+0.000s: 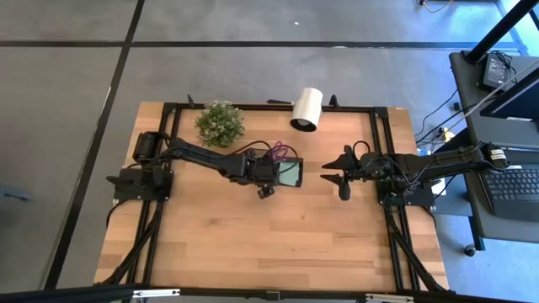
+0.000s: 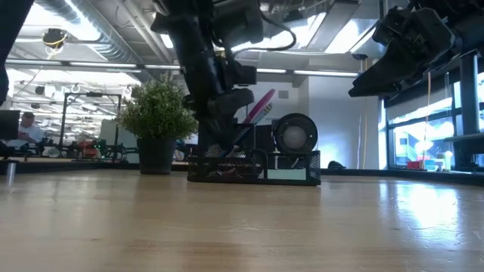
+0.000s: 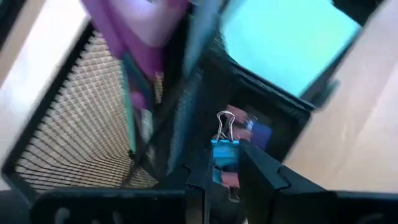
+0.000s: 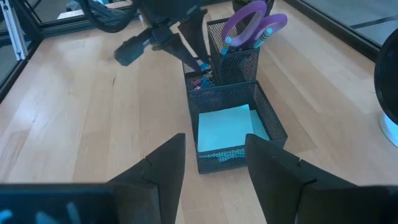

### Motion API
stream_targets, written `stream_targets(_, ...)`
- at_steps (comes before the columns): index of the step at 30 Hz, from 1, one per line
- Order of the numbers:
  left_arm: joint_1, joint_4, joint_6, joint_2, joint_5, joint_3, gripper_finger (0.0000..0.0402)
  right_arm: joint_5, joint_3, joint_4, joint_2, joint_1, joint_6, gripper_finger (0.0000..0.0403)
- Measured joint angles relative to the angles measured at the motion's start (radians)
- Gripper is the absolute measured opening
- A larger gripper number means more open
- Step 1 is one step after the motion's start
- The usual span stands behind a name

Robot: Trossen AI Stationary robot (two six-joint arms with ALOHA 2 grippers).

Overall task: Pick and place office supplies into organizer
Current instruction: Put the blue binder clip into the black desk organizer, then return to Home Position

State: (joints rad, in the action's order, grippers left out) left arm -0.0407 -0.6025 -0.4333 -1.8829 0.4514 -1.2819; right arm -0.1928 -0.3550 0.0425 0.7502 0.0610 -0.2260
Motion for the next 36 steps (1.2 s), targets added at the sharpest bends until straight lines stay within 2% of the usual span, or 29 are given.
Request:
stream_targets(11,0.017,0.0,-0.024,0.001,-0.009,0.0,0.0099,0.0,0.0,0.0,0.0,0.0,0.0,0.0171)
stream_targets(19,0.013,-0.013,0.052,0.027,-0.046,-0.003,0.0117,0.0,0.0,-0.001,0.0,0.0,-0.034,0.0171)
stream_targets(28,0.017,0.035,0.154,0.256,-0.049,0.044,0.0097,0.001,-0.002,-0.021,-0.058,0.0,-0.053,0.0171)
stream_targets(36,0.023,0.33,0.167,0.598,-0.087,0.319,0.0093,0.0,-0.004,-0.015,-0.182,0.0,0.006,0.0171)
